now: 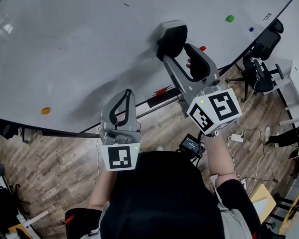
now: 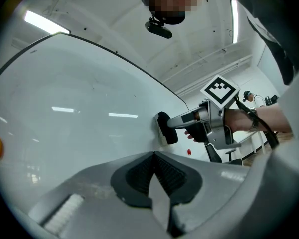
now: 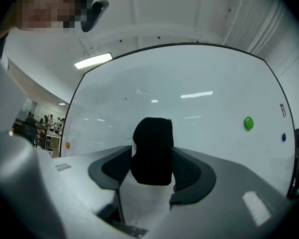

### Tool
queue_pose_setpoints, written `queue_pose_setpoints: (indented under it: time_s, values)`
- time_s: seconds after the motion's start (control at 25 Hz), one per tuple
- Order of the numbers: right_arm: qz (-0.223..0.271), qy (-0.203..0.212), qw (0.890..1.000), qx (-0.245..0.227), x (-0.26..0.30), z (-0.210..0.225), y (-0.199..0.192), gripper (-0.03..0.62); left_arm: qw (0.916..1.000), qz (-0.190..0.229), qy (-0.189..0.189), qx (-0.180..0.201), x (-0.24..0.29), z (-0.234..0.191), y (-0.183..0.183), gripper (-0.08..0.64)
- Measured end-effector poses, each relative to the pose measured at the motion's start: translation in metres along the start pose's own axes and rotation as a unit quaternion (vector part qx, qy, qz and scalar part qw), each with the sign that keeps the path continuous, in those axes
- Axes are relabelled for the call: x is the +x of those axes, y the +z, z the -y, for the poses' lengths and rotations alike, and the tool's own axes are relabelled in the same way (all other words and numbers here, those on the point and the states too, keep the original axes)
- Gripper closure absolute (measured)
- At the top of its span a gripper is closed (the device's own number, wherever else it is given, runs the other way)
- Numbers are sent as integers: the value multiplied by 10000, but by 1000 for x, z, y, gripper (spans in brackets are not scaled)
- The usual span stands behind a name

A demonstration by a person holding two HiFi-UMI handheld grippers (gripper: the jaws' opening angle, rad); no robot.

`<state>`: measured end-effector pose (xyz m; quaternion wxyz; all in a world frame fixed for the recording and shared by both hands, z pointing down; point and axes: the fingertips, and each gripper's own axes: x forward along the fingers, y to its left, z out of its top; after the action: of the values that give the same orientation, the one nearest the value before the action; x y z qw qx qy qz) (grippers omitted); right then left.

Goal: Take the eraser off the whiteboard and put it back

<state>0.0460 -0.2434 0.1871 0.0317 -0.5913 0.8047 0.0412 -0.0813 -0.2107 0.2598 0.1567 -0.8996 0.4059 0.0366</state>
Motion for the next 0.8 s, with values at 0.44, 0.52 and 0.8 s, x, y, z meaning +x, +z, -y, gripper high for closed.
queue_pose_setpoints:
  time_s: [0.44, 0.52, 0.8]
  values:
    - [-172, -120, 9998, 35, 18, 7, -2, 354, 9998, 45, -166, -38, 4, -5, -6, 558]
    - [-202, -147, 9997, 3, 20, 6, -1, 357, 9998, 6, -206, -10, 4, -5, -8, 558]
    - [-249, -300, 9992, 51, 23, 8, -1, 373, 9997, 5, -237, 2, 6, -10, -11, 558]
